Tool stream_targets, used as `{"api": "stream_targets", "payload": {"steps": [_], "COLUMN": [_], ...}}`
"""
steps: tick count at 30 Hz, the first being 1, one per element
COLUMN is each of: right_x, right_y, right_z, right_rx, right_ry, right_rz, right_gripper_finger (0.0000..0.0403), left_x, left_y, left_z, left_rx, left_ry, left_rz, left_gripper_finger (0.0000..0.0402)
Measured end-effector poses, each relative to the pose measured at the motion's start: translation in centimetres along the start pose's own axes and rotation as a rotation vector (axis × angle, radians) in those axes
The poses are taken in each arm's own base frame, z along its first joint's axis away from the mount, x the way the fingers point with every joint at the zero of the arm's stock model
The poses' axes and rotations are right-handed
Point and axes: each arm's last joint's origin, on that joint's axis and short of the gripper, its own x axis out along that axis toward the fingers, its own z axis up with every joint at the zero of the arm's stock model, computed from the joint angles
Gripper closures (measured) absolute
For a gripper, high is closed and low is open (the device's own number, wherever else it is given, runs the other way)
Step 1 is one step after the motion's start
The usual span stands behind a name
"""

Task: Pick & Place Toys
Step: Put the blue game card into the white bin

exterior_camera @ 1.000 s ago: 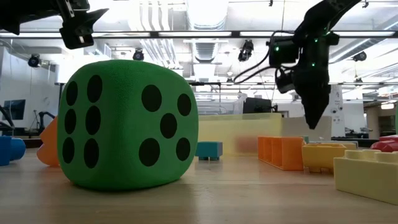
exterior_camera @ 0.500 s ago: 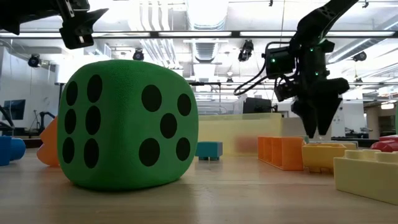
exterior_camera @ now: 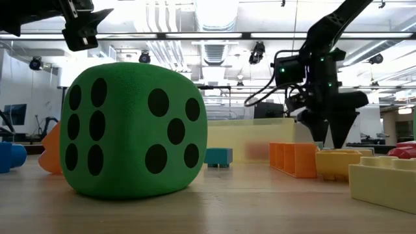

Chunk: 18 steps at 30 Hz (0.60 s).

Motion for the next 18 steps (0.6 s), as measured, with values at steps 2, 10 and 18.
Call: {"api": "stream_targets", "payload": {"steps": [2,10,18], "right_x": [0.4,1.9,2.0], "right_y": [-0.1,-0.4,0.5], "right_z": [0.1,0.3,0.6], "right_rx": [-0.004,-0.003,-0.043], "right_ry": [0.017,0.107,0.119], "right_rz": [-0.004,-0.042,-0.069], "right_gripper_finger": [0.0039,0.0039,0.0100], "left_x": [0.0,0.0,0.0], "left_y": [0.0,0.0,0.0], "left_z": [0.0,0.0,0.0], "left_rx": [0.000,-0.005,-0.018], "left_ry": [0.000,0.001,0.000], "left_rz": [0.000,0.000,0.000], "left_gripper_finger": [0.0032,0.0032,0.0032]}}
